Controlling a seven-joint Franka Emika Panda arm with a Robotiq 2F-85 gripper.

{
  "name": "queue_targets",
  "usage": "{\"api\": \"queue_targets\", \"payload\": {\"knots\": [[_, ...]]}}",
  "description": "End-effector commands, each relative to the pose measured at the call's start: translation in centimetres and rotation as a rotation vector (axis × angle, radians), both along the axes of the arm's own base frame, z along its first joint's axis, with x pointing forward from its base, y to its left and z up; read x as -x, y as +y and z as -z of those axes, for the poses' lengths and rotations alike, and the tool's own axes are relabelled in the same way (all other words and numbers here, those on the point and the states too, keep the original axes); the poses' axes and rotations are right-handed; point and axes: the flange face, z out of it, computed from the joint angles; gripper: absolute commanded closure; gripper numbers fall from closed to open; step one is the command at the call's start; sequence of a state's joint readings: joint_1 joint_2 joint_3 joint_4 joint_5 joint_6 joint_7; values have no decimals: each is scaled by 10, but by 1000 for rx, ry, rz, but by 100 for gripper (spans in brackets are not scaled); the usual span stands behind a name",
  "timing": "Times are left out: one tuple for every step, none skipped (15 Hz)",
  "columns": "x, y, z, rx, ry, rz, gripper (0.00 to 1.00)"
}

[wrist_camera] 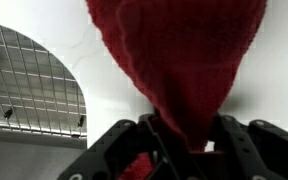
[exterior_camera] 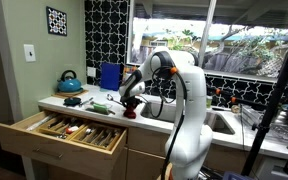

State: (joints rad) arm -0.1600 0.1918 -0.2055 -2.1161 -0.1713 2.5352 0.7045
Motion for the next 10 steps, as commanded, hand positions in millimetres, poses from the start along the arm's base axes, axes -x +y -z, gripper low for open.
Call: {"api": "queue_targets", "payload": {"knots": [[3,2,-3,-4,-12,-12,92],[1,4,-7,2,-31,-8,98],[0,7,-10,5,-43,-12,100],[-2,12,-13,13,-52,-8,99],[-3,15,-15,21,-61,-5,97],[-4,19,-19,28,-70,-4,98],[-5,25,-23,36,-80,7,97],[-5,30,-26,40,-85,9,97],[-6,36,-30,47,-89,24,97],[-6,43,-35,45,-96,26,97]]}}
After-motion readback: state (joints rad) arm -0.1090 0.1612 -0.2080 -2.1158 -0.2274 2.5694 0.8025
